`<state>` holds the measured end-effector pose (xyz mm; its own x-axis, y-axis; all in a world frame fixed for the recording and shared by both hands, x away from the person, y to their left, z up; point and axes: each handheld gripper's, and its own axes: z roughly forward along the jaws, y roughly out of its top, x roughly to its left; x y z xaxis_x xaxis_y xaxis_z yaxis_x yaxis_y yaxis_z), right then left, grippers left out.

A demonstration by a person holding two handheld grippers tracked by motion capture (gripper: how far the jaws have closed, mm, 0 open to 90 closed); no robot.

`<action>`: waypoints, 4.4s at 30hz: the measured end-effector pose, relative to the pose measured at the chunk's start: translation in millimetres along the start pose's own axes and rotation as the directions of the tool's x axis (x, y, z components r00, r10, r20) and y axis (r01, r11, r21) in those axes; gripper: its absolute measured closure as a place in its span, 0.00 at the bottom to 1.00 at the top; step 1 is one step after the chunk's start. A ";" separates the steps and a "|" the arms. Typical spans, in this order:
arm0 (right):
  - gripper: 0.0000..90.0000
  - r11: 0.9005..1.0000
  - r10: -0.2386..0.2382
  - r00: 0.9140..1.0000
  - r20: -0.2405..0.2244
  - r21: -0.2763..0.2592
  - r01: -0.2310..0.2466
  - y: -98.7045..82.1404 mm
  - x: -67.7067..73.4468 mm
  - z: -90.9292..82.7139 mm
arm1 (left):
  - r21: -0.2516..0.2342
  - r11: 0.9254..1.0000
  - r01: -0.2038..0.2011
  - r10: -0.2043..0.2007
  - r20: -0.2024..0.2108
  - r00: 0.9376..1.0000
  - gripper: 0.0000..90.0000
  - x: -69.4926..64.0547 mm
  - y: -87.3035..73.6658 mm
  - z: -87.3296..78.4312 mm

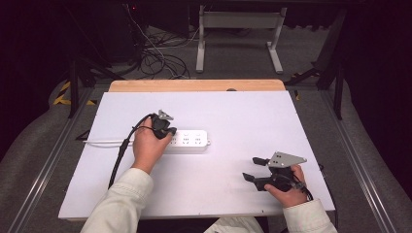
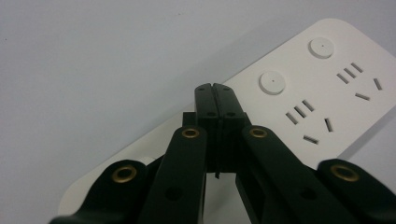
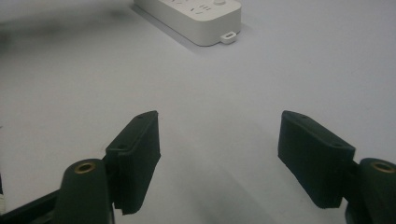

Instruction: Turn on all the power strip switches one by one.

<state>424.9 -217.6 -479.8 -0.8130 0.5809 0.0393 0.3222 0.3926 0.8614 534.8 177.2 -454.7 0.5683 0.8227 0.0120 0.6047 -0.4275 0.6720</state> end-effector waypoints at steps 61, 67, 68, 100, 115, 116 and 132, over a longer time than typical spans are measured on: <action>0.34 1.000 -0.001 1.000 -0.002 0.000 0.001 -0.3 -1.1 -0.7 | -0.096 0.993 -0.066 0.072 0.055 0.996 1.00 -30.5 10.8 8.1; 0.34 1.000 -0.001 1.000 -0.003 -0.001 0.001 -0.3 -0.8 -0.8 | -0.084 0.995 -0.060 0.064 0.045 0.997 1.00 -29.8 10.2 11.1; 0.34 1.000 -0.001 1.000 -0.004 -0.001 0.001 -0.2 -0.9 -0.7 | -0.080 0.995 -0.064 0.067 0.043 0.997 1.00 -29.8 10.0 11.8; 0.34 1.000 -0.001 1.000 -0.010 0.006 0.001 -0.5 0.0 0.2 | -0.057 0.995 -0.079 0.080 0.017 0.997 1.00 -31.3 12.1 16.3; 0.34 1.000 -0.003 1.000 -0.010 0.008 0.003 -0.6 0.2 0.5 | -0.046 0.996 -0.072 0.071 -0.009 0.997 1.00 -35.5 12.6 16.8; 0.34 1.000 -0.003 1.000 -0.010 0.008 0.003 -0.6 0.2 0.4 | -0.043 0.996 -0.075 0.075 -0.013 0.997 1.00 -36.2 12.6 16.9; 0.34 1.000 -0.006 1.000 -0.011 0.008 0.006 -0.5 0.8 0.4 | -0.004 0.994 -0.112 0.111 -0.053 0.992 1.00 -42.7 16.8 17.9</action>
<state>424.2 -217.0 -480.3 -0.8202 0.5707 0.0399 0.3213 0.4017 0.8576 530.7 128.1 -457.2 0.6017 0.7887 0.1259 0.5350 -0.5151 0.6697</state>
